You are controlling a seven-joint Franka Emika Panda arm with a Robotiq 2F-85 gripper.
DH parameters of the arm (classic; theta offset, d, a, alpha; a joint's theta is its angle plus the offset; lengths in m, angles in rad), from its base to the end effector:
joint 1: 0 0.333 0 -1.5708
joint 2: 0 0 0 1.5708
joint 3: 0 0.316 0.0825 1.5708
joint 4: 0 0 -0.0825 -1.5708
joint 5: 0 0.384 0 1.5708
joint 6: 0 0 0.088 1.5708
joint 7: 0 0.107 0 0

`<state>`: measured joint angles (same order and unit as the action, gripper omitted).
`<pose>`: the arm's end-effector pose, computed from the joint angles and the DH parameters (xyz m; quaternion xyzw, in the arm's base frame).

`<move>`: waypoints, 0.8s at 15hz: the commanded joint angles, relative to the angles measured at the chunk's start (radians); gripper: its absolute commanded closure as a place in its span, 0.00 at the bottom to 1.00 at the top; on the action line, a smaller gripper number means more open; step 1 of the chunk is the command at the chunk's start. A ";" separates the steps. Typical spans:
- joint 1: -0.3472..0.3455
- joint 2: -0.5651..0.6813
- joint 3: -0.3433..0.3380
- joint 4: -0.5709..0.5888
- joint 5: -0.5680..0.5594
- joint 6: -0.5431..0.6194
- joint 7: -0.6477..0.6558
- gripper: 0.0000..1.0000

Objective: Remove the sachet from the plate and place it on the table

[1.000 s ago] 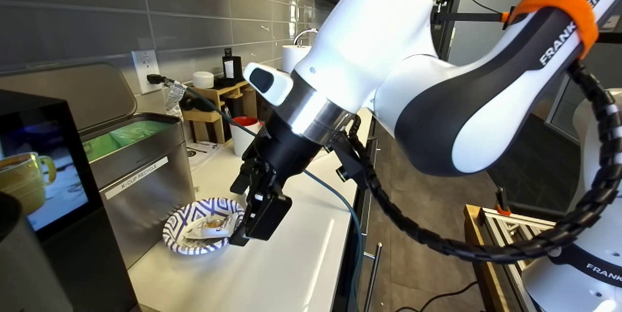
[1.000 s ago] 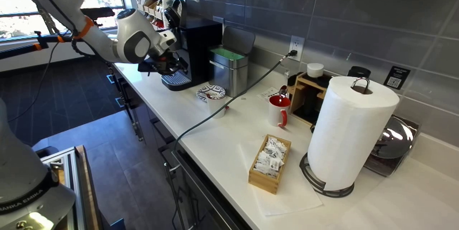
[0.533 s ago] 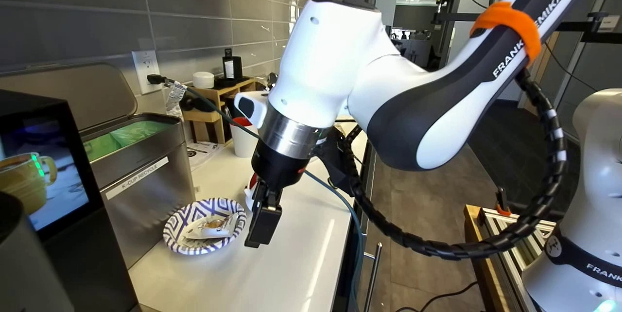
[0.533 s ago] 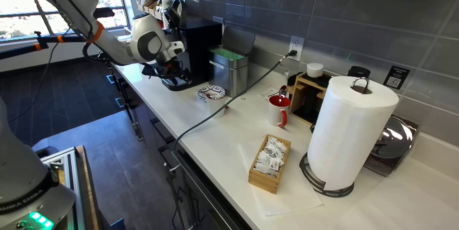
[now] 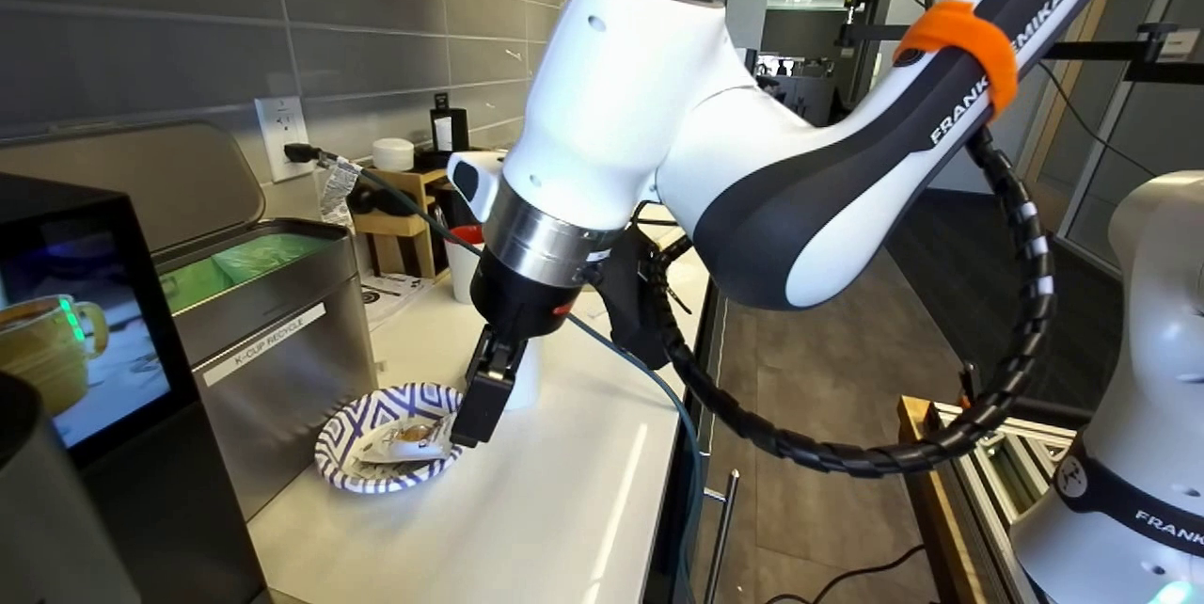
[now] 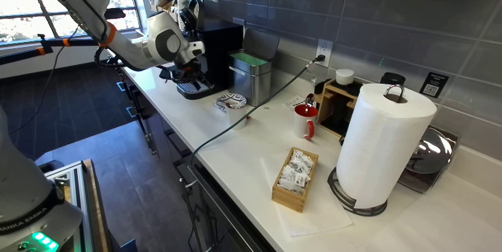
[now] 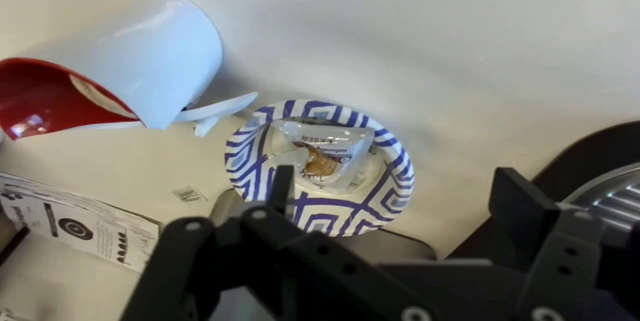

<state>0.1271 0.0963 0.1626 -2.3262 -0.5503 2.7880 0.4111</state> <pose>0.5136 0.1775 0.3332 0.9597 0.1738 0.2117 0.0628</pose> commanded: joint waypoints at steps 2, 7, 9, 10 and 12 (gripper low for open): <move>0.034 0.072 -0.020 0.118 -0.134 -0.115 0.203 0.00; 0.074 0.166 -0.014 0.227 -0.215 -0.207 0.270 0.00; 0.116 0.207 -0.050 0.265 -0.218 -0.231 0.260 0.00; 0.126 0.225 -0.057 0.282 -0.221 -0.241 0.261 0.00; 0.143 0.264 -0.081 0.313 -0.213 -0.252 0.256 0.00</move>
<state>0.2281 0.2883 0.1232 -2.0820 -0.7395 2.5746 0.6452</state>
